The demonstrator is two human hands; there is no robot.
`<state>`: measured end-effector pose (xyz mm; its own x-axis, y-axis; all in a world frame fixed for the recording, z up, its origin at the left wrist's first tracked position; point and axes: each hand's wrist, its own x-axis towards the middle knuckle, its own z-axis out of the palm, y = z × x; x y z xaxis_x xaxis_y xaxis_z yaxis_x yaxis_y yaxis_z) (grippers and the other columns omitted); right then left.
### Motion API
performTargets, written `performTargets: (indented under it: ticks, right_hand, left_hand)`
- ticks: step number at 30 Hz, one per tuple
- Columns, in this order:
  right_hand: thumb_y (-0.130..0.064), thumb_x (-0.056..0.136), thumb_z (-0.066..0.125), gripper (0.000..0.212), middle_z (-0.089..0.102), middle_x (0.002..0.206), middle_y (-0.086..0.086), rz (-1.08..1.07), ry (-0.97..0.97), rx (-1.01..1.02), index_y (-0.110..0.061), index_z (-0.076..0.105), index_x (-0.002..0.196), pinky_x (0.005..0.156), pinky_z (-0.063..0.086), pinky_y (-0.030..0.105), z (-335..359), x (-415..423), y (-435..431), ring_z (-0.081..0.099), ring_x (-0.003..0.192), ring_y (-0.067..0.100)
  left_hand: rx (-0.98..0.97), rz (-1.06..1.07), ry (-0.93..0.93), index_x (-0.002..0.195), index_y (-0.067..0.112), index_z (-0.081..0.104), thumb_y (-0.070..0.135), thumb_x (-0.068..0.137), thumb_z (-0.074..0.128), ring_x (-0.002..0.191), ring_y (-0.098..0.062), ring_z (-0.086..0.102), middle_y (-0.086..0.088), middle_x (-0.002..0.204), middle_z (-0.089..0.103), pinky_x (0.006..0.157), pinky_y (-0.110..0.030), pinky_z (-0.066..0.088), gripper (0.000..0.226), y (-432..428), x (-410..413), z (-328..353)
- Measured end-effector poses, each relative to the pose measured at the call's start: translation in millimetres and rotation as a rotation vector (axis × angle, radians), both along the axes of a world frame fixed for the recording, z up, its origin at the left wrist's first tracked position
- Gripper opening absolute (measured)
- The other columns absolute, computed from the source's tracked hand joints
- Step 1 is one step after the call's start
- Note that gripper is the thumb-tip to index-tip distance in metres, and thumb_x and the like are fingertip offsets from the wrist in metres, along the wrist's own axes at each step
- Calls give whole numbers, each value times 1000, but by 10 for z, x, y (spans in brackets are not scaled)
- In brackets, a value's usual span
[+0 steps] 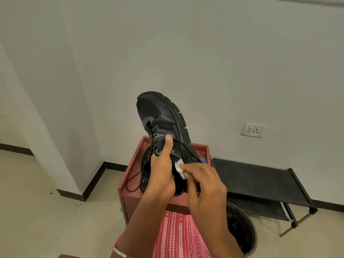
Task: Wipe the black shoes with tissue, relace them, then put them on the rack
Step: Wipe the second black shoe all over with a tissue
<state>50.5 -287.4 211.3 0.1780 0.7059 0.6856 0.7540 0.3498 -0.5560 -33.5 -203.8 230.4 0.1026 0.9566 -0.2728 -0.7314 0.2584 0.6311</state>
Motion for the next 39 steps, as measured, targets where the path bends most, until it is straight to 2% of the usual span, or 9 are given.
performTargets:
  ticks: [5, 9, 11, 13, 16, 22, 29, 34, 39]
  right_hand:
    - [2, 83, 75, 31, 71, 103, -4, -53, -17, 51, -14, 76, 110, 87, 49, 15, 32, 18, 165, 65, 97, 12]
    - [-3, 88, 72, 23, 72, 99, -4, -84, 33, 63, -15, 76, 107, 80, 54, 27, 207, 110, 456, 65, 91, 14]
    - [-1, 88, 71, 24, 71, 101, -3, -74, -14, 64, -15, 75, 108, 85, 49, 19, 168, 86, 427, 63, 94, 14]
    - [1, 88, 71, 27, 70, 104, -3, -57, -39, 65, -13, 74, 110, 90, 42, 9, 61, 50, 294, 62, 98, 11]
    - [-5, 90, 68, 24, 69, 106, -4, -45, -42, 67, -12, 74, 112, 92, 45, 9, -105, 3, 91, 63, 100, 9]
    - [2, 85, 74, 28, 71, 103, -2, -102, -48, 68, -13, 76, 109, 90, 39, 6, 75, 37, 365, 59, 98, 10]
    - [-3, 87, 68, 26, 69, 106, -1, -74, -146, 135, -14, 75, 109, 89, 45, 16, 66, 89, 363, 59, 101, 15]
    - [1, 76, 79, 30, 70, 101, -2, -108, -218, 57, -12, 77, 103, 85, 51, 20, -178, 163, 60, 61, 96, 14]
    - [2, 82, 75, 27, 70, 99, -3, -105, -129, 74, -15, 76, 102, 87, 39, 9, 35, 207, 345, 58, 96, 11]
  left_hand:
    - [11, 13, 37, 117, 8, 69, 40, 75, 79, 90, -31, 73, -18, 111, 73, 74, -40, 59, 55, -37, 2, 72]
    - [71, -19, 77, 114, 9, 70, 25, 82, 77, 96, -30, 73, -17, 108, 74, 80, -40, 59, 36, -105, 89, 47]
    - [70, -1, 62, 112, 9, 71, 22, 83, 77, 95, -30, 74, -17, 106, 75, 77, -39, 59, 32, -76, 50, 52]
    - [52, 17, 32, 117, 8, 69, 26, 80, 79, 97, -34, 73, -19, 110, 73, 78, -42, 59, 42, -21, -22, 55]
    - [43, 59, 4, 124, 9, 66, 31, 79, 80, 102, -37, 71, -20, 115, 72, 90, -53, 56, 52, 50, -102, 54]
    - [27, 27, 12, 123, 8, 67, 39, 70, 84, 102, -32, 72, -17, 116, 72, 84, -41, 58, 64, -23, -8, 46]
    - [40, -11, -37, 126, 9, 65, 38, 69, 86, 107, -35, 69, -19, 120, 70, 87, -45, 57, 67, 35, -63, -19]
    - [25, 68, 11, 116, 12, 70, 34, 84, 76, 92, -32, 74, -14, 104, 76, 83, -51, 59, 39, 65, -111, 1]
    - [46, 19, 42, 123, 10, 67, 37, 73, 83, 104, -34, 71, -16, 114, 73, 96, -52, 53, 60, -13, 8, -21]
